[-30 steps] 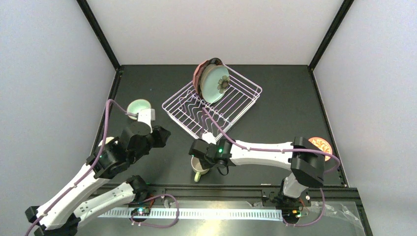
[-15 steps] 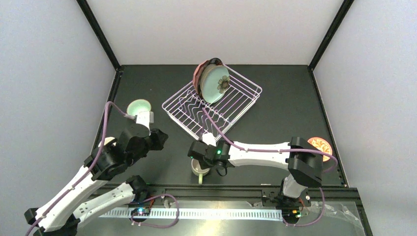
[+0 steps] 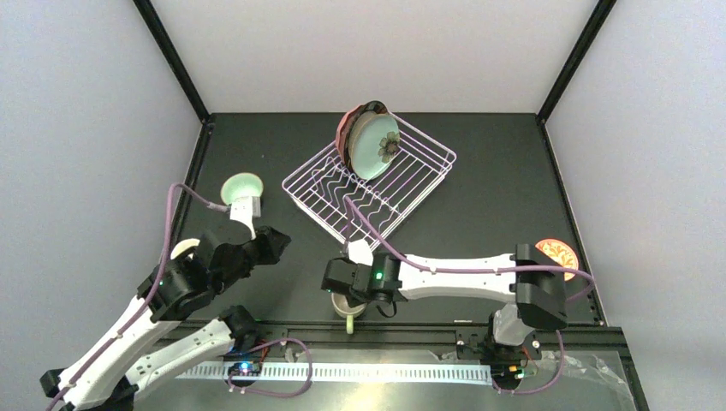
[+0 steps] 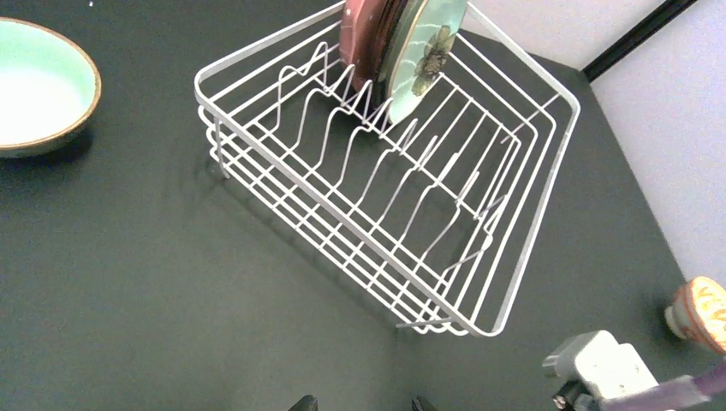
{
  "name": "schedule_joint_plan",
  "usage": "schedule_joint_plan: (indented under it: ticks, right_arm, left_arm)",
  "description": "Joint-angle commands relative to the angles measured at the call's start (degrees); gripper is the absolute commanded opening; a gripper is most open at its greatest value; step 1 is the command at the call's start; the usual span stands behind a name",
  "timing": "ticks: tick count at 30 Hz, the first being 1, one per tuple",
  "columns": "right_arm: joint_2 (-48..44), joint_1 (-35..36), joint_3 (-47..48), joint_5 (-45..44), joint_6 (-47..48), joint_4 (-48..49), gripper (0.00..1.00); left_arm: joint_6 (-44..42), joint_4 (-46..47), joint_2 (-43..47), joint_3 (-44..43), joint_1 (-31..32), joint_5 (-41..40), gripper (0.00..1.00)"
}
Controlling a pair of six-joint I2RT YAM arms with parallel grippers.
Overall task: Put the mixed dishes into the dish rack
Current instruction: Grab the cup at the center of the board.
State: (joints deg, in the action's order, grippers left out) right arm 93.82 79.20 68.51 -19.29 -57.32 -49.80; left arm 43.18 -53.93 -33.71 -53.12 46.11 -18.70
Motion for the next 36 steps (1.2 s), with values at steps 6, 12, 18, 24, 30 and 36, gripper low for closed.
schedule_joint_plan:
  ticks: [6,12,18,24,30,36]
  right_arm:
    - [-11.2,1.8,10.5,-5.1,-2.7,-1.7,0.0]
    - [-15.8,1.8,15.0,-11.7,0.2,1.1,0.0]
    - [-20.8,1.6,15.2,-21.5,3.0,9.2,0.0]
    - [-23.6,0.8,13.2,-28.1,5.2,18.2,0.0]
    - [-26.8,-1.0,9.7,-31.7,5.1,26.8,0.0]
    - [-28.3,-5.0,7.6,-27.4,3.8,34.4,0.0]
  left_arm:
    - [5.7,4.6,2.5,-5.2,-0.1,4.1,0.66]
    - [9.0,9.6,3.5,-8.0,-0.1,4.5,0.71]
    - [13.3,15.9,4.8,-7.4,-0.1,6.5,0.79]
    - [17.8,25.4,7.2,-3.4,-0.1,9.4,0.83]
    - [23.6,32.3,9.4,2.1,-0.1,13.1,0.84]
    - [28.0,40.7,12.2,8.2,-0.1,15.5,0.84]
